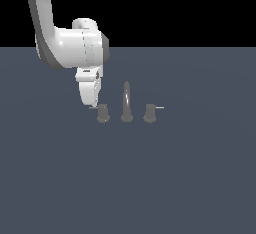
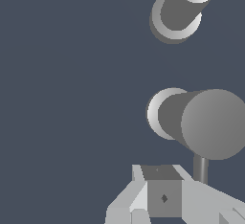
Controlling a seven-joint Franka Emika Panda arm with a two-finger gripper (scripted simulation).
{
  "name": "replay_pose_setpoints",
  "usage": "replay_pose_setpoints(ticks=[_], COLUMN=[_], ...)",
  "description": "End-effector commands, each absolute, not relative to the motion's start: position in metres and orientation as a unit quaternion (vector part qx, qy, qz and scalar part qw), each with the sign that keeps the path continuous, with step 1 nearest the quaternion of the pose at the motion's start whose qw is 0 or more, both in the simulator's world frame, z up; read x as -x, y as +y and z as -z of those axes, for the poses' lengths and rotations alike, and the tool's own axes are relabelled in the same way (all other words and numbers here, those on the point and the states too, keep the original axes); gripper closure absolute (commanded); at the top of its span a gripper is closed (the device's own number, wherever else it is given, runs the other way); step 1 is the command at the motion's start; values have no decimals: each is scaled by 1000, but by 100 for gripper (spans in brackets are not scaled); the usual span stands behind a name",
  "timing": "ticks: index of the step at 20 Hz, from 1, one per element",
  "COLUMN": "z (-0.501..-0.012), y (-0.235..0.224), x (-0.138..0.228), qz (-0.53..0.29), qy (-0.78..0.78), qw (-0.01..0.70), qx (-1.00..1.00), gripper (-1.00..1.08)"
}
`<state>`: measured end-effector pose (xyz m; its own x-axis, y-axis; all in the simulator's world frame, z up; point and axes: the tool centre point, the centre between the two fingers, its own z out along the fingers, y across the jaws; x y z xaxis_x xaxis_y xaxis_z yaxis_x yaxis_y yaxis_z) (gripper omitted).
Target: Turn on the faucet by rotating a designated handle.
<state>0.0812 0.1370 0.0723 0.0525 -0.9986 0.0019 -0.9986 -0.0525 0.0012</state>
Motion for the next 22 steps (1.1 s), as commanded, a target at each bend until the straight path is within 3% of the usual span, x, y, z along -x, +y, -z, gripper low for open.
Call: replay_pose_setpoints(ticks=[1, 11, 22], z=[-67, -63, -64], y=[134, 132, 148], x=[-87, -92, -62], qz=[-1, 0, 0], qy=[-696, -703, -703], qw=[1, 0, 0], qx=[-718, -712, -711], gripper=[108, 108, 108])
